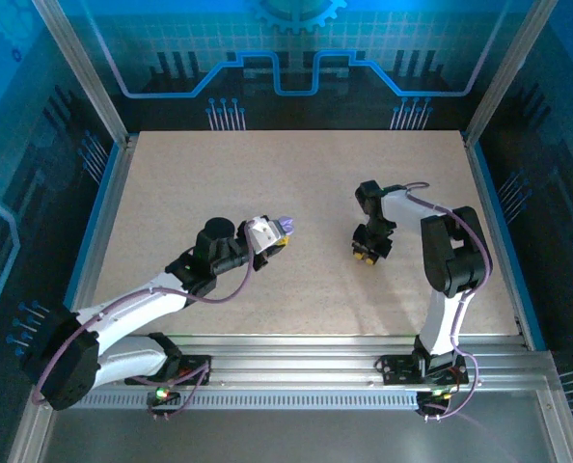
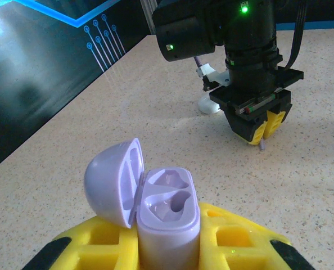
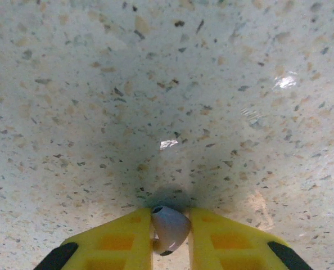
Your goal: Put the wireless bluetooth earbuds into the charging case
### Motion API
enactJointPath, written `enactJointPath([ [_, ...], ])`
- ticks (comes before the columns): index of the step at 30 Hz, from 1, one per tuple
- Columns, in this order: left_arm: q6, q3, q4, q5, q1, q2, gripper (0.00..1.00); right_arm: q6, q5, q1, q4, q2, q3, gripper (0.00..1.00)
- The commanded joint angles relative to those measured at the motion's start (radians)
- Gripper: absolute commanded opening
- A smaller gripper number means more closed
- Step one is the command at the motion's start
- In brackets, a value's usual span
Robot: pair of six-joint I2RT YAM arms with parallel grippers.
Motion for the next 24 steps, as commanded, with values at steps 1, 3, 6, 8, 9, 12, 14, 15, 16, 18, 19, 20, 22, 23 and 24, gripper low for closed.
enactJointPath([
  [1, -0.011, 0.033, 0.002, -0.009, 0.008, -0.010, 0.18, 0.003, 0.011, -0.017, 0.010, 0.014, -0.012, 0.18],
  [3, -0.013, 0.032, 0.000, -0.004, 0.008, -0.008, 0.18, 0.004, 0.011, -0.015, 0.025, -0.004, -0.031, 0.17],
  [6, -0.015, 0.032, 0.001, 0.000, 0.008, 0.001, 0.18, 0.002, 0.009, -0.007, 0.041, -0.041, -0.054, 0.17],
  [8, -0.021, 0.031, 0.002, 0.006, 0.008, 0.010, 0.18, 0.001, 0.014, 0.004, 0.040, -0.067, -0.059, 0.16],
  [9, -0.025, 0.030, 0.005, 0.012, 0.007, 0.016, 0.18, 0.000, 0.014, 0.010, 0.041, -0.084, -0.062, 0.16],
  [12, -0.039, 0.020, 0.023, 0.027, 0.008, 0.042, 0.18, 0.004, 0.017, 0.033, 0.040, -0.136, -0.065, 0.16],
  [14, -0.052, 0.014, 0.043, 0.045, 0.008, 0.064, 0.18, 0.009, 0.023, 0.055, 0.037, -0.175, -0.061, 0.16],
  [15, -0.060, 0.011, 0.059, 0.057, 0.007, 0.076, 0.18, 0.010, 0.026, 0.069, 0.035, -0.198, -0.056, 0.16],
  [16, -0.070, 0.007, 0.075, 0.066, 0.007, 0.086, 0.18, 0.009, 0.031, 0.079, 0.032, -0.217, -0.052, 0.16],
  [18, -0.087, 0.007, 0.103, 0.086, 0.007, 0.105, 0.18, 0.007, 0.041, 0.106, 0.029, -0.261, -0.040, 0.16],
  [19, -0.091, 0.006, 0.114, 0.096, 0.008, 0.110, 0.18, 0.006, 0.046, 0.117, 0.025, -0.279, -0.033, 0.17],
  [20, -0.093, 0.007, 0.122, 0.102, 0.007, 0.118, 0.18, 0.000, 0.048, 0.130, 0.024, -0.297, -0.024, 0.17],
  [22, -0.095, 0.008, 0.137, 0.109, 0.007, 0.125, 0.18, -0.006, 0.057, 0.156, 0.025, -0.331, -0.009, 0.17],
  [23, -0.096, 0.007, 0.148, 0.113, 0.008, 0.128, 0.18, -0.010, 0.057, 0.170, 0.029, -0.346, -0.001, 0.17],
  [24, -0.099, 0.007, 0.157, 0.118, 0.009, 0.130, 0.18, -0.014, 0.061, 0.184, 0.034, -0.360, 0.007, 0.17],
])
